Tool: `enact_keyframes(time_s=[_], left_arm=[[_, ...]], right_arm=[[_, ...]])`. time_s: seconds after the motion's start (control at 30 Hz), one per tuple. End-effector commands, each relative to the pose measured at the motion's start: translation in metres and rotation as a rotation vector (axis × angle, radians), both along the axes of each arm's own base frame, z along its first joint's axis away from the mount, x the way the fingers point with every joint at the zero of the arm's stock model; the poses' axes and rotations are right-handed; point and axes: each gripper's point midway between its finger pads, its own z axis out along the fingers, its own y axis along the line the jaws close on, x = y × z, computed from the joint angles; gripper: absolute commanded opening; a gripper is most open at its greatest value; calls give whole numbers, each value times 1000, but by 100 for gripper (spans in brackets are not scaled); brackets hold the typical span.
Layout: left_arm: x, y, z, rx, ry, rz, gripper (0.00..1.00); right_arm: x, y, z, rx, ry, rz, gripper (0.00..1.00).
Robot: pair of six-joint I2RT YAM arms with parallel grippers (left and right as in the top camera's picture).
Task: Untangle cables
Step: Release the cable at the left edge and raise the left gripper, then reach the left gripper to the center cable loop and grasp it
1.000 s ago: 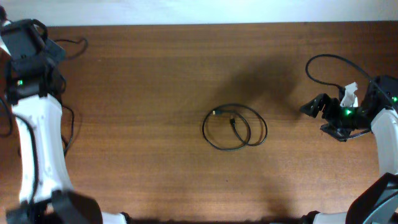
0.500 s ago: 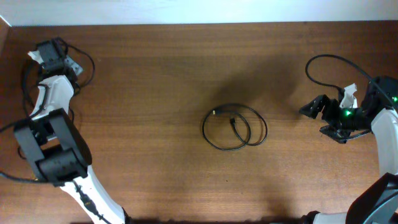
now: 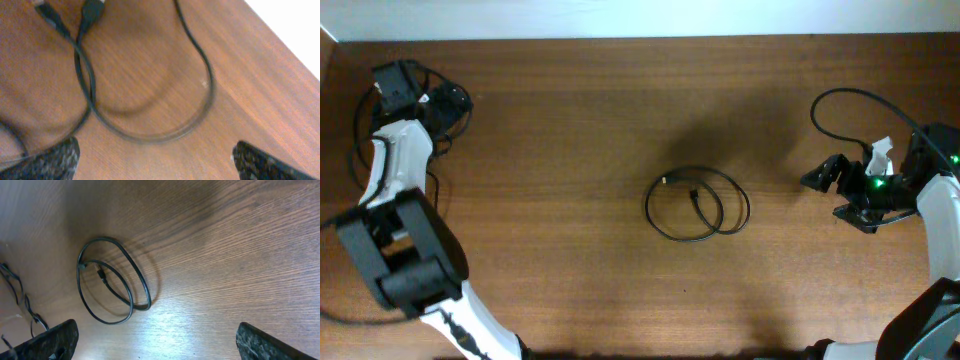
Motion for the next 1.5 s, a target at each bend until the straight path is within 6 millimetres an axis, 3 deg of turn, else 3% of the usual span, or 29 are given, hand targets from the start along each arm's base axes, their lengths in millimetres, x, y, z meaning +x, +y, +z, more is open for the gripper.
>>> enact_keyframes(time_s=[0.0, 0.1, 0.13, 0.23, 0.47, 0.67, 0.77, 1.07, 1.47], left_arm=[[-12, -40, 54, -19, -41, -159, 99], [-31, -79, 50, -14, 66, -295, 99], [-38, -106, 43, -6, 123, -403, 99], [-50, -159, 33, -16, 197, -592, 99], [-89, -281, 20, -42, 334, -878, 99], [-116, -363, 9, -70, 385, -970, 99], [-136, -400, -9, -106, 452, -962, 99], [-181, -461, -64, -158, 627, -780, 99], [-197, -479, -69, 18, 564, -678, 99]], right_arm=[[-1, -2, 0, -6, -6, 8, 99], [-2, -2, 0, -8, -8, 16, 99], [-2, -2, 0, -8, -7, 16, 99], [-2, -1, -1, -7, -6, 16, 99], [-5, -1, -1, -13, 1, 31, 100], [-8, 0, -2, -7, 15, 31, 99], [-9, 1, -2, -5, 19, 31, 99], [-16, 3, -2, 8, 48, 32, 99], [-19, -4, -7, -41, 67, 35, 99]])
